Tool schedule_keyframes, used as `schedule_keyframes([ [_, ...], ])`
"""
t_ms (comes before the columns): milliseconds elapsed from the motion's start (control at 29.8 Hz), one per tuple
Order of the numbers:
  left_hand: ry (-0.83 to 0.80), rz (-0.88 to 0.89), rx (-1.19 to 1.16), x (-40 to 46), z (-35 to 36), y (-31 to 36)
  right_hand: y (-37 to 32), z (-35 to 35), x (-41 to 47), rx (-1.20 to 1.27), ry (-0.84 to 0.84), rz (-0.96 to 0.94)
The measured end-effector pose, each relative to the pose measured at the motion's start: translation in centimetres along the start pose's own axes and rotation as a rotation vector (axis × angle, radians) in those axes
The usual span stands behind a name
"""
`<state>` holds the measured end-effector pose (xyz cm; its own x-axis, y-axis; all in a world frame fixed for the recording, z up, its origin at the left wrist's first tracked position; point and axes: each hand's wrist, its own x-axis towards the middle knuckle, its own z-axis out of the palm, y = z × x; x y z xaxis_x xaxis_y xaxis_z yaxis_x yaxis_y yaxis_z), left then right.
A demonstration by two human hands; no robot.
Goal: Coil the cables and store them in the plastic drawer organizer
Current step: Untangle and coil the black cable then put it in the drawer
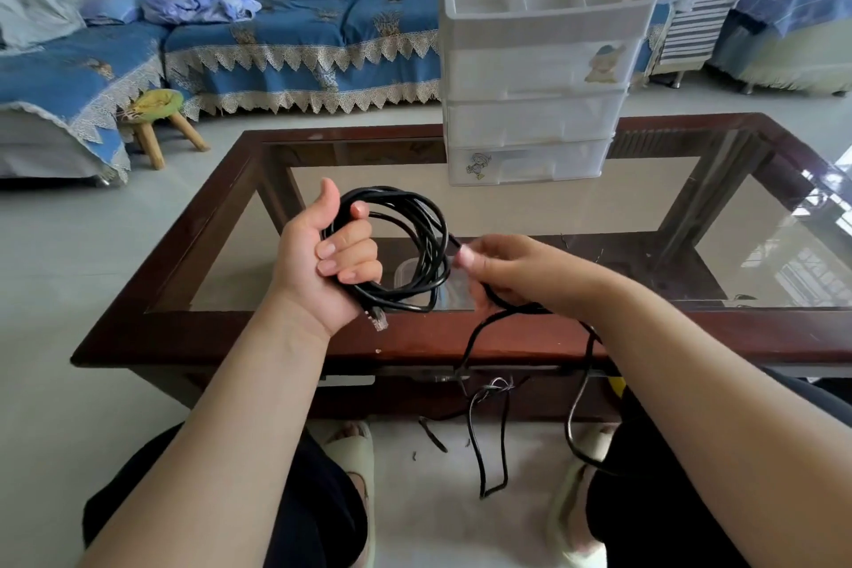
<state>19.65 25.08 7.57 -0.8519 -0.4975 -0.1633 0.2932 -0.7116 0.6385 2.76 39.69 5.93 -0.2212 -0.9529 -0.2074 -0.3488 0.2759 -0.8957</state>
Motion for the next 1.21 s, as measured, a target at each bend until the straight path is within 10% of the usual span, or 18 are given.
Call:
schedule_keyframes([
  [134, 0.040, 0.031, -0.031, -0.1, 0.0, -0.5, 1.0, -1.4, 0.1, -0.212, -0.117, 0.097],
  [335, 0.065, 0.117, -0.105, 0.1, -0.2, -0.1, 1.7, -0.5, 0.5, -0.877, 0.327, 0.108],
  [603, 0.233, 0.229, -0.227, 0.5, -0.5, 0.2, 2.7, 1.1, -0.2, -1.013, 0.431, 0.104],
  [1207, 0.694, 0.441, -0.172, 0.9, -2.4, 2.0, 2.0, -2.3, -1.8, 0.199, 0.956, -0.074],
])
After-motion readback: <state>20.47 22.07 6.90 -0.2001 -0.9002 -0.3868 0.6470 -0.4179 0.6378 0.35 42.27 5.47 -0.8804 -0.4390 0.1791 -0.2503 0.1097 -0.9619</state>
